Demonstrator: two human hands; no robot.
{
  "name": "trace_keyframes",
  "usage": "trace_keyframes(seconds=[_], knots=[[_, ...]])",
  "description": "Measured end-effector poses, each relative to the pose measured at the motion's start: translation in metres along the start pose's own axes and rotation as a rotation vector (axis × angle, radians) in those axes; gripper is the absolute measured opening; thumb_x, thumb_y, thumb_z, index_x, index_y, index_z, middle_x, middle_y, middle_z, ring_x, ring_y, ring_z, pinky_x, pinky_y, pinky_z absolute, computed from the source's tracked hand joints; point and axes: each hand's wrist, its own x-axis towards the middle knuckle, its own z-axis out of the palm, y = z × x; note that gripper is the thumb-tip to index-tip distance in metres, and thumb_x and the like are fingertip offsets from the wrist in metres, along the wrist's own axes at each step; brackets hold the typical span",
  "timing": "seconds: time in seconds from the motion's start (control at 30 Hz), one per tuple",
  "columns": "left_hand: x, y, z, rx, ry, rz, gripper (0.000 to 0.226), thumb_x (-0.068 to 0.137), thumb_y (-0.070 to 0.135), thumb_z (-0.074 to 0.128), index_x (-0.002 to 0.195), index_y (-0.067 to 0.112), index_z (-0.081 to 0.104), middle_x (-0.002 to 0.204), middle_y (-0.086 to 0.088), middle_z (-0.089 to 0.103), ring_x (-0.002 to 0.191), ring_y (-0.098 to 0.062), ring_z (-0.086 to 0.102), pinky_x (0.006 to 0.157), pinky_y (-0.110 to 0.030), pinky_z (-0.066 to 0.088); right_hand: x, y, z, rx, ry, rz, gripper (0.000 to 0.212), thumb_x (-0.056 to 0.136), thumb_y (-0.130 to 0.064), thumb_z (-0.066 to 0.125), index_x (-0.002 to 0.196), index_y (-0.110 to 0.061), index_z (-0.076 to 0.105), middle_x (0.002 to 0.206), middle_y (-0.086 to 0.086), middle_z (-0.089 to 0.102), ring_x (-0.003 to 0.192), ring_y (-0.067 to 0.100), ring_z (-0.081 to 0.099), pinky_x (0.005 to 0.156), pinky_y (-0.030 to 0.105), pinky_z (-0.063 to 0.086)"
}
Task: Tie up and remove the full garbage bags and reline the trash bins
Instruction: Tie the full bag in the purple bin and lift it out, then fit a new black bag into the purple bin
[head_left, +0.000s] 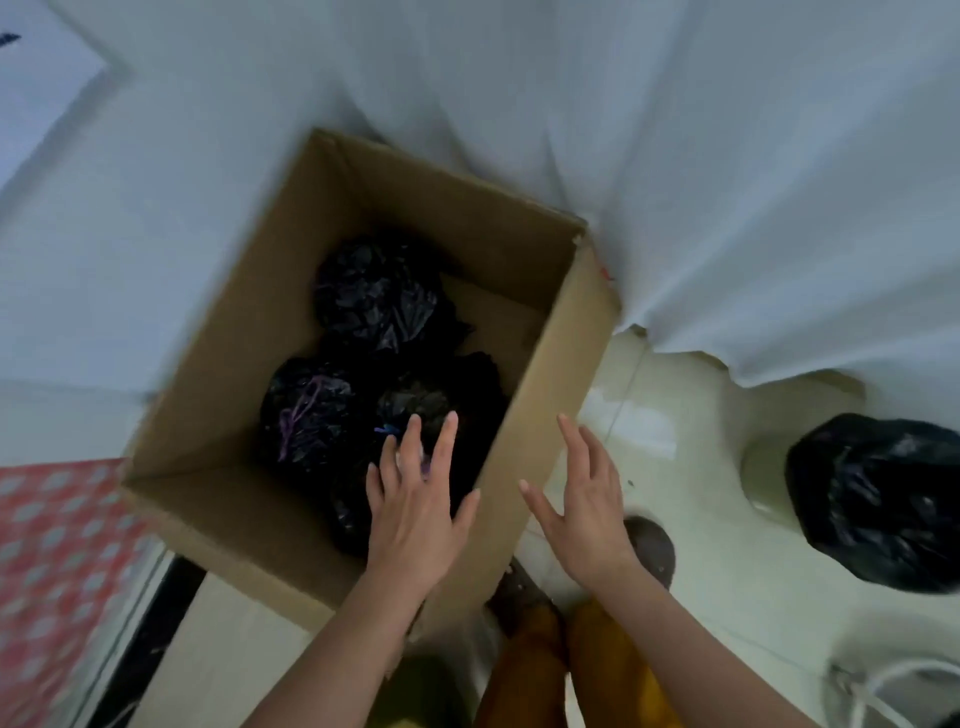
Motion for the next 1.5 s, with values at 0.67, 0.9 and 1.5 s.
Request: trace_keyframes(seconds=[0.67,0.9,1.5], knots=[[-0.122,0.359,0.124,0.241,-0.230,0.646,0.083,0.096,0.051,0.037,0.139,0.045,-0.034,0.159,0.000,-0.012,0.147,-0.029,0.000,0.119,-0.050,0.009,-0.231,0.300,-0.145,0.422,0.530,0.554,0.066,0.099,-0.040,0.047,0.153,-0.024,0.013,0.150,0.009,0.025,0.139,0.025,0.024,0.117,0.038,0.022],[-0.198,0.499,0.204,0.370,-0.276,0.960,0.081,0.096,0.050,0.039,0.146,0.040,-0.024,0.159,0.000,-0.013,0.146,-0.029,0.001,0.118,-0.049,0.012,-0.343,0.438,-0.178,0.536,0.788,0.847,0.069,0.096,-0.035,0.055,0.152,-0.017,0.019,0.148,0.016,0.028,0.136,0.027,0.024,0.114,0.038,0.020],[-0.253,0.636,0.414,0.744,-0.504,1.462,0.071,0.099,0.040,0.038,0.150,0.037,-0.011,0.160,0.006,-0.008,0.147,-0.026,0.005,0.117,-0.055,0.013,-0.429,0.621,-0.102,0.784,0.895,1.269,0.059,0.097,-0.035,0.053,0.150,-0.027,0.028,0.148,0.010,0.028,0.134,0.032,0.026,0.109,0.041,0.029]])
